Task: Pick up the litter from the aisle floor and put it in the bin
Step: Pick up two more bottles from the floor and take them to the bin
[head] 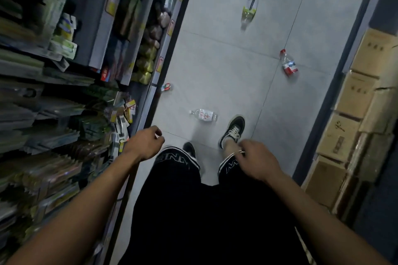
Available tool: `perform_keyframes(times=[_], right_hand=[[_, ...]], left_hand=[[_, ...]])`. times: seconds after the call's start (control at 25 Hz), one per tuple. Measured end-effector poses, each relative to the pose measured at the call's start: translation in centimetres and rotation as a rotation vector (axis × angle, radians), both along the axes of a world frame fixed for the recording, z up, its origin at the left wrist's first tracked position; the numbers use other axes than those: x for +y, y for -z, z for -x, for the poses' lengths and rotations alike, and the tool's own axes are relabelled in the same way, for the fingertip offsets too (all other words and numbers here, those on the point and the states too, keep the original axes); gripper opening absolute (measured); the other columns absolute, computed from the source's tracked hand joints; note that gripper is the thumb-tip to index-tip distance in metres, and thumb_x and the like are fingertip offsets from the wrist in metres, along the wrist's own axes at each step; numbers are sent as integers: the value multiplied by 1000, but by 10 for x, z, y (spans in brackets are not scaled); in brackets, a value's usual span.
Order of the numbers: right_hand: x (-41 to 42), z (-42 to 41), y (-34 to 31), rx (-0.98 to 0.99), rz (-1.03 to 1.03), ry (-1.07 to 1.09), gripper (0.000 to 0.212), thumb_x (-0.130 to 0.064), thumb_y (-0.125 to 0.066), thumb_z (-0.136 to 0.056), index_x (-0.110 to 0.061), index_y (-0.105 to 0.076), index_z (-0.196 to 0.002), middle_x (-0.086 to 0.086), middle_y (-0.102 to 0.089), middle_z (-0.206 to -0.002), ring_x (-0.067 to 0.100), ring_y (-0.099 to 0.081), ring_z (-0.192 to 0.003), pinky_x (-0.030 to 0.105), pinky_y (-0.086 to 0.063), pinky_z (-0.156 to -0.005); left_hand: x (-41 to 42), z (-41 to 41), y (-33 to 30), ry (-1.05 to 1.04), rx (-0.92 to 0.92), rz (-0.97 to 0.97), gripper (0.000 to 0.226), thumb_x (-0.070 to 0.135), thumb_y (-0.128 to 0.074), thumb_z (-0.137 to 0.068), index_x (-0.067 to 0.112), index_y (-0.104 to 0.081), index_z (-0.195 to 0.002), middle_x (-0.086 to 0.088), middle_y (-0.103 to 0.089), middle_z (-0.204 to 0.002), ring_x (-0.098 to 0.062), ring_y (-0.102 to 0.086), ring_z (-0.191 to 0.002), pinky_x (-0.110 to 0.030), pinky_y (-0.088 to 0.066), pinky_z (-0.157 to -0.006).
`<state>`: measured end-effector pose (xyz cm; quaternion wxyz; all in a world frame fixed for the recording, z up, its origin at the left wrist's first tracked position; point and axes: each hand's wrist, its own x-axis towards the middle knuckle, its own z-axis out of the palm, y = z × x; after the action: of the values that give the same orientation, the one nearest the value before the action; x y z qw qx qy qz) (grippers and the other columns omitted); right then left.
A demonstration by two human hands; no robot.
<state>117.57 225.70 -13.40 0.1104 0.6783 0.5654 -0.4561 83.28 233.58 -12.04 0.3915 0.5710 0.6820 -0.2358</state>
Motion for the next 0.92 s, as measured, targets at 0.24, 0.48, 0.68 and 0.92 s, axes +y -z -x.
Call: perform_keyframes(times=[0.24,0.48,0.68,0.92], right_hand=[[77,60,127,19,53,-55,34,-39,-46,-94,-14,-61,-112,7,-64,-113,30,-59,-107,38,-51,-82],[106,148,386,-63,166,-76,37,-30,-53,-93,-10,-56,-124,14,-59,-125,33,-55,-113,43,-50,-89],[102,187,590,-289,72,-218,55,-20,-67,-77,-4,-51,-128,21,-55,-122,39,-52,-107,48,-45,-86],[81,187,731,-394,-44,-343,59,-13,-56,-82,-1,-40,-138,25,-47,-128,44,-48,-110,55,-36,-104]], left_hand=[[75,-12,130,71,30,5,29,37,-55,-92,20,-63,-113,-8,-70,-113,-32,-65,-99,-35,-48,-73],[133,31,384,104,52,-4,58,34,-56,-87,15,-52,-141,-16,-56,-134,-34,-57,-119,-44,-52,-91],[173,82,597,201,124,-104,79,22,-68,-83,10,-33,-153,-16,-35,-153,-37,-44,-133,-50,-48,-101],[210,125,738,272,242,-176,99,20,-77,-80,29,-15,-156,-23,-22,-160,-49,-29,-143,-65,-39,-109]])
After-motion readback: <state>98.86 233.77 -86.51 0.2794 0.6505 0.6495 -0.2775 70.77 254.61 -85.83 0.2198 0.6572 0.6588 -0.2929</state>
